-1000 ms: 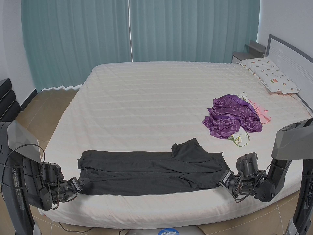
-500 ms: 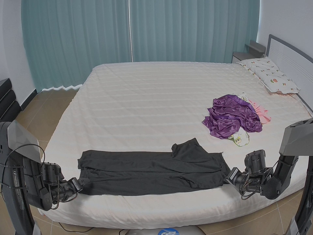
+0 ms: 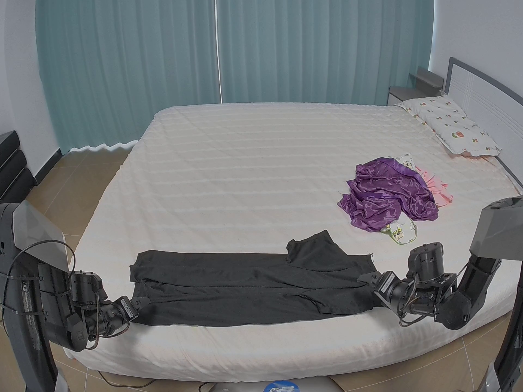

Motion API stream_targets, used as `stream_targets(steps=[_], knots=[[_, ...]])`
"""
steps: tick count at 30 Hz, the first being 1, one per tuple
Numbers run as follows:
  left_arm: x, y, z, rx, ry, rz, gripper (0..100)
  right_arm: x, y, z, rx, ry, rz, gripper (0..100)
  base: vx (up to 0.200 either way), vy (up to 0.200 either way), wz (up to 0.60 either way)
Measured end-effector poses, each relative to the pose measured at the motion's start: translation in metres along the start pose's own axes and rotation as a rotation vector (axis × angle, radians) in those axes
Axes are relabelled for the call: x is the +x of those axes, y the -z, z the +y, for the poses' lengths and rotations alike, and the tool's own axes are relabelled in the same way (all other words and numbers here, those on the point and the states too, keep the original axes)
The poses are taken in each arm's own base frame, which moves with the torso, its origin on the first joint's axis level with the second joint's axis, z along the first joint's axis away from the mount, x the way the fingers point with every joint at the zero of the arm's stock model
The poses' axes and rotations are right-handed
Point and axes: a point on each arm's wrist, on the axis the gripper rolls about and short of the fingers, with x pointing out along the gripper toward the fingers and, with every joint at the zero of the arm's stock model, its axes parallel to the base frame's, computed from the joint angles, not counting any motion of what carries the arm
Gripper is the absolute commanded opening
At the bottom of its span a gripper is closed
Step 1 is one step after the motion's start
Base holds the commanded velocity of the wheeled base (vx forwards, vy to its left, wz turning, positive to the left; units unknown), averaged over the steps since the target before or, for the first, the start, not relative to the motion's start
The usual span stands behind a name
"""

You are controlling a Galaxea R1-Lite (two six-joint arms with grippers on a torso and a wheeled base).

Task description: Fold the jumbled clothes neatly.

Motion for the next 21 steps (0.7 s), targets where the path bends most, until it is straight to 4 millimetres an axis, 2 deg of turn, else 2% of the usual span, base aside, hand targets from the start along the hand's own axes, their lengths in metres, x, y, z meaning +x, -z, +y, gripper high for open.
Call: stream_targets(steps=[7, 12, 17, 21], knots=[[0.000, 0.001, 0.000, 0.004, -0.004, 0.001, 100, 0.017, -0.025, 0.038, -0.029, -0.086, -0.035, 100, 0.000, 0.000, 0.00], [0.001, 0.001, 0.000, 0.003, -0.010, 0.000, 100, 0.037, -0.047, 0.067, -0.126, -0.144, -0.030, 100, 0.000, 0.000, 0.00], [0.001, 0.002, 0.000, 0.003, -0.014, 0.003, 100, 0.064, -0.060, 0.079, -0.235, -0.145, 0.015, 100, 0.000, 0.000, 0.00], [0.000, 0.003, 0.000, 0.003, -0.016, 0.006, 100, 0.089, -0.067, 0.078, -0.346, -0.134, 0.041, 100, 0.000, 0.000, 0.00]])
